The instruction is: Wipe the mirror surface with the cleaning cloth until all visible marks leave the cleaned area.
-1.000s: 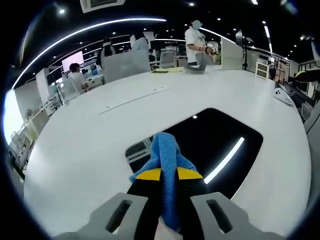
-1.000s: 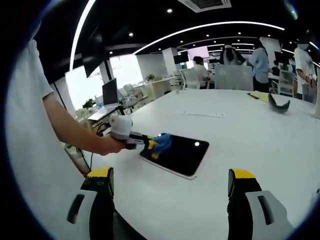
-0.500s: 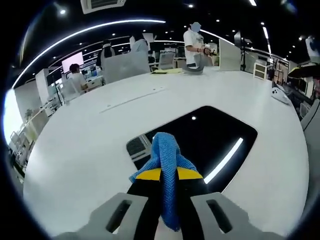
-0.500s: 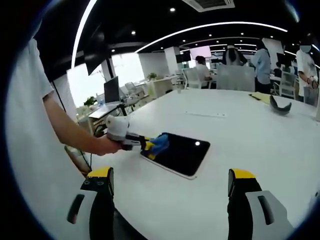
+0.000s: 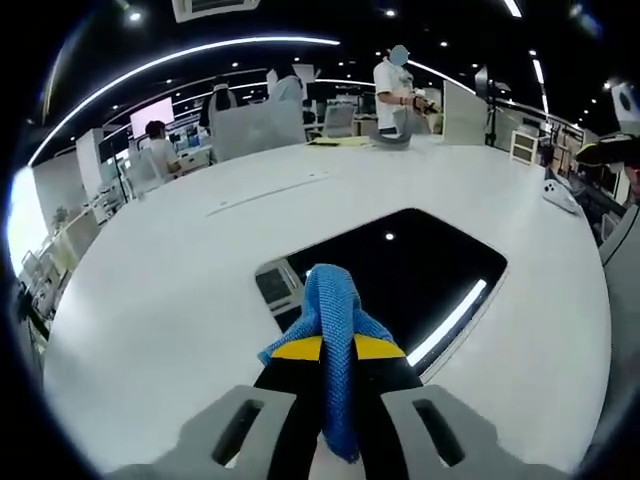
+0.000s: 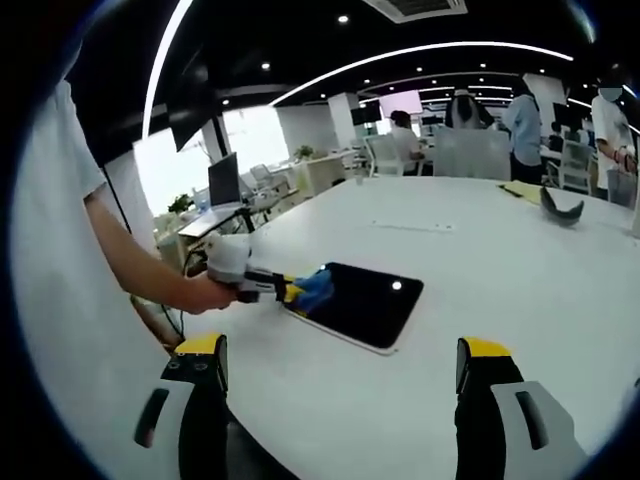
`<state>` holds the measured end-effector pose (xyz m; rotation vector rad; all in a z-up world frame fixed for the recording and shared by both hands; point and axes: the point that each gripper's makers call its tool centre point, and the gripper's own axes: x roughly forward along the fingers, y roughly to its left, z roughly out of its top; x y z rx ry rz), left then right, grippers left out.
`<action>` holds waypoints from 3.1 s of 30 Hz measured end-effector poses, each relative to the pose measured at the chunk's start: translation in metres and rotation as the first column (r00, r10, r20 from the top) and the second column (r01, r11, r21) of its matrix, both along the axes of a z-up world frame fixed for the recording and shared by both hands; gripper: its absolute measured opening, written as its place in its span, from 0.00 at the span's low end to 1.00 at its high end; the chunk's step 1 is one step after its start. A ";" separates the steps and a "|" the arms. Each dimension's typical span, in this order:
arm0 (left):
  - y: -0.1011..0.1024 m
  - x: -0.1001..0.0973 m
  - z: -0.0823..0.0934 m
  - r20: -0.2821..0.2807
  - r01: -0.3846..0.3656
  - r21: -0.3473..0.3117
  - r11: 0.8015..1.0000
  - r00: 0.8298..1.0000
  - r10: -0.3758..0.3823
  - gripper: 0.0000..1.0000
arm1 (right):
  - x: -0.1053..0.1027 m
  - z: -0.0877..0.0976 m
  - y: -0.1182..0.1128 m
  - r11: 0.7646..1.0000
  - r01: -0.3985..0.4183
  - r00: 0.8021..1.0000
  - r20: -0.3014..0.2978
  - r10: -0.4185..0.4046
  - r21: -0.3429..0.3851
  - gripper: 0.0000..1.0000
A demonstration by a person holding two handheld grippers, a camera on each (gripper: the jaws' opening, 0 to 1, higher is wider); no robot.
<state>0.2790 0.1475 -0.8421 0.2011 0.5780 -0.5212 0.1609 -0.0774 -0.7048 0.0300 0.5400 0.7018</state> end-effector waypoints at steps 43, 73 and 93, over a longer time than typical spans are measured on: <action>0.008 -0.042 0.000 0.019 0.006 0.014 1.000 1.000 -0.006 0.07 | -0.007 0.002 0.014 0.999 -0.046 0.999 0.012 0.046 -0.002 0.95; 0.026 -0.043 0.015 -0.029 0.004 0.033 0.999 1.000 -0.004 0.07 | -0.010 -0.003 0.024 0.995 -0.095 0.995 -0.028 0.096 0.024 0.94; 0.076 -0.087 0.039 -0.028 -0.073 0.036 0.997 0.997 0.074 0.07 | -0.007 -0.004 0.063 0.987 -0.153 0.988 -0.014 0.154 0.056 0.94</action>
